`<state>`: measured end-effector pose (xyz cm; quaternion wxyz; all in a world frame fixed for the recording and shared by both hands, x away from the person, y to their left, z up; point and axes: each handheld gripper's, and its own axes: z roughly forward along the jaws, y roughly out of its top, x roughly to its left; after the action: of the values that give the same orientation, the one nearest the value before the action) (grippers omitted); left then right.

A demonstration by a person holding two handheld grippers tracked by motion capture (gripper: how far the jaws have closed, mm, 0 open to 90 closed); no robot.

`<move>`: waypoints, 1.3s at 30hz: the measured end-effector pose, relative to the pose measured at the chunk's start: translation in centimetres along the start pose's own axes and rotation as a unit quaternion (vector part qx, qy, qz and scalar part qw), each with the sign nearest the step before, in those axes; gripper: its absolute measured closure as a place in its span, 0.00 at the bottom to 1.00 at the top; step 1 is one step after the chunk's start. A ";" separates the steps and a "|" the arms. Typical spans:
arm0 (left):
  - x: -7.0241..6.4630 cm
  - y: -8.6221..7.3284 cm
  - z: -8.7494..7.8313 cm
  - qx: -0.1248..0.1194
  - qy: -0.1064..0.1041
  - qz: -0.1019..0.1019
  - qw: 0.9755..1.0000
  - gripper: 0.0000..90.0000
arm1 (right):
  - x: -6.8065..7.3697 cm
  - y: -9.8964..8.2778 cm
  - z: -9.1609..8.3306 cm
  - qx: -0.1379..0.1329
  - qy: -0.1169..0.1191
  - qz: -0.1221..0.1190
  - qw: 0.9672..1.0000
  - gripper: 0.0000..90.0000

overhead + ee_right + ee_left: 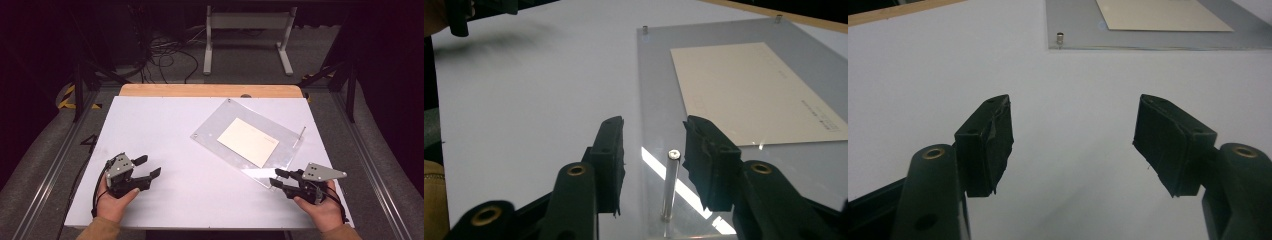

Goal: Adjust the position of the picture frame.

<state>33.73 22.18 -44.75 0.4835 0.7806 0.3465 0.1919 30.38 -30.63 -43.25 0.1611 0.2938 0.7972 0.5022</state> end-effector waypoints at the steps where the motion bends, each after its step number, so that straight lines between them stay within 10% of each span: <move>1: 0.0 0.0 0.0 0.001 0.000 0.002 1.000 0.35 | 0.0 -0.1 0.2 0.005 -0.001 -0.003 1.000 0.69; 10: -0.1 -0.1 0.0 0.004 0.000 0.001 1.000 0.35 | -0.1 -0.3 0.7 0.024 -0.016 -0.026 0.999 0.93; 18: 0.0 -0.2 0.0 0.005 0.000 -0.002 1.000 0.35 | 0.5 0.1 0.1 0.047 -0.029 -0.052 0.997 0.94; 32: -0.3 0.0 0.4 0.009 -0.002 0.002 1.000 0.35 | -1.8 -2.4 -6.7 0.058 -0.096 0.003 0.994 0.94; 39: -0.6 0.2 0.9 0.014 -0.007 0.004 1.000 0.35 | -2.1 -2.5 -6.9 0.055 -0.104 0.009 0.993 0.93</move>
<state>33.95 21.13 -44.92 0.4738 0.7900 0.3431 0.1833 27.46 -37.68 -42.49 0.2220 0.3602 0.7996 0.4262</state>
